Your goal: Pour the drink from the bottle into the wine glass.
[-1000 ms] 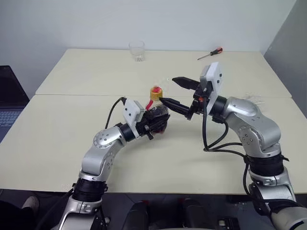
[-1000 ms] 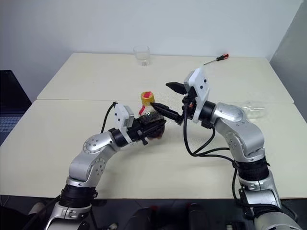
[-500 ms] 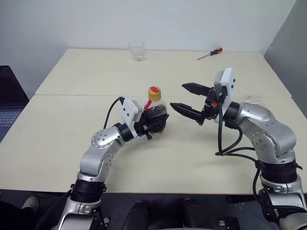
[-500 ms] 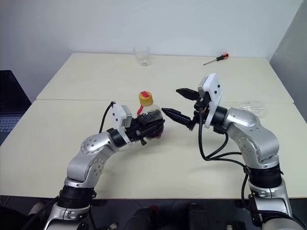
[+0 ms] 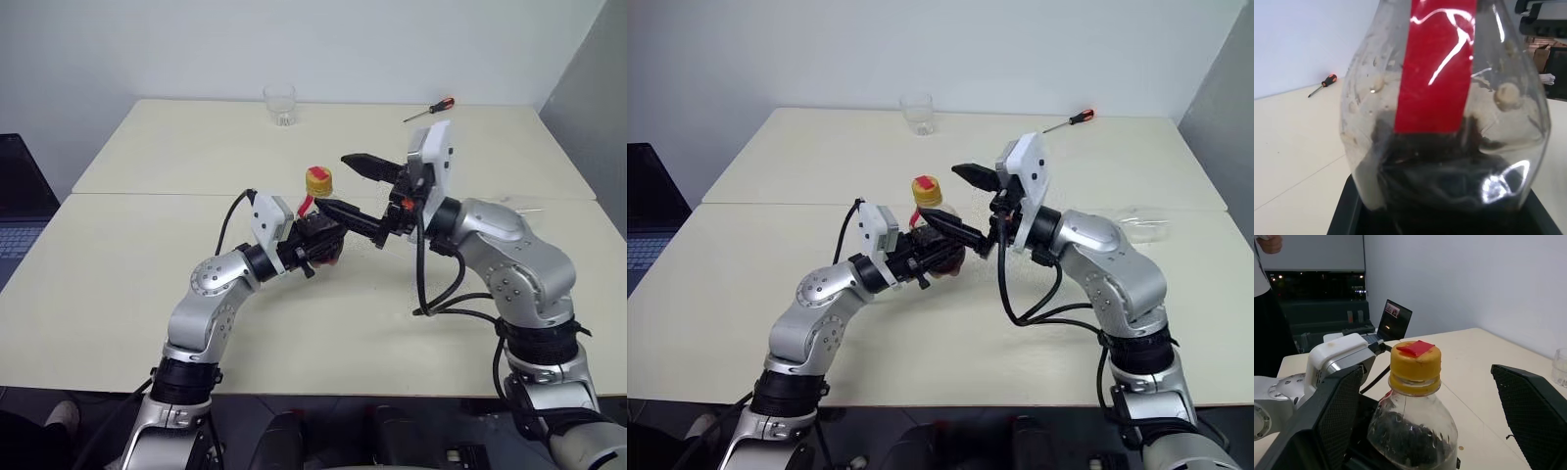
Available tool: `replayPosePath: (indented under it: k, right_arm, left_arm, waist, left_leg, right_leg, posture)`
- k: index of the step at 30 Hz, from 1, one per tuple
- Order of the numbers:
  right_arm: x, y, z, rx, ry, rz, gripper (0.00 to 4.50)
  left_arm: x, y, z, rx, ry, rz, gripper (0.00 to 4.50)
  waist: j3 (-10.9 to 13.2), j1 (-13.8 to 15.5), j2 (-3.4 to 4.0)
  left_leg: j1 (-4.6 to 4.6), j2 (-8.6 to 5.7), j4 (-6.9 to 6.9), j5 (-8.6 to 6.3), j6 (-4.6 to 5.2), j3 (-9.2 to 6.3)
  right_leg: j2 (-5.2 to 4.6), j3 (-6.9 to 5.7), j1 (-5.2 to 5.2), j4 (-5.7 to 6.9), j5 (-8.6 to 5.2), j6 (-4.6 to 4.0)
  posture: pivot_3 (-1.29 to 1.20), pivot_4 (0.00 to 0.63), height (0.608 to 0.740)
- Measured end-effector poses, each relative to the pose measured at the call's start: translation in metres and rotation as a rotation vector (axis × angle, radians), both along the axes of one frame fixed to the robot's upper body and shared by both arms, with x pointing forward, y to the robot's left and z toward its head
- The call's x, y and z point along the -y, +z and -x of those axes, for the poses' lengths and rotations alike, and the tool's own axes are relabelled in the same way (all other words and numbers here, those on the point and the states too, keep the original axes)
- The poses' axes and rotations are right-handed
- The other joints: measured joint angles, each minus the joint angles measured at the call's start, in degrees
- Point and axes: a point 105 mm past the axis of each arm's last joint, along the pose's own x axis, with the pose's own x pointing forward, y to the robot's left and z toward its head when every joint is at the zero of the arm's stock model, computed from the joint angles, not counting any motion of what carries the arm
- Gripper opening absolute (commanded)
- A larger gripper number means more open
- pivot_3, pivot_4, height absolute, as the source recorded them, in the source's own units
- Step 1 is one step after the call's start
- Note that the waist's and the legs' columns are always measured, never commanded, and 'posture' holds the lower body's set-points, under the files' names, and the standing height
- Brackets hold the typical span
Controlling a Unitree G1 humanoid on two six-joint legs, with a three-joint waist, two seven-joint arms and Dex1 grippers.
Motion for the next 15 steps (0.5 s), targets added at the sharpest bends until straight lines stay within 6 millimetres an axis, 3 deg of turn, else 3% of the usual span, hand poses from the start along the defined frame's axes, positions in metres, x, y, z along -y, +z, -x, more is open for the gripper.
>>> replayPosePath:
  k: [15]
  right_arm:
    - [-0.009, 0.000, -0.016, 0.033, -0.041, 0.009, 4.46]
  left_arm:
    - [0.004, 0.002, 0.000, 0.011, -0.017, 0.003, 1.81]
  waist:
    - [0.0, 0.0, 0.00]
  left_leg:
    - [0.00, 0.01, 0.00, 0.00, 0.00, -0.02]
  right_leg:
    - [-0.01, 0.00, -0.01, 0.00, 0.00, 0.00]
  posture:
    - [0.00, 0.150, 0.740]
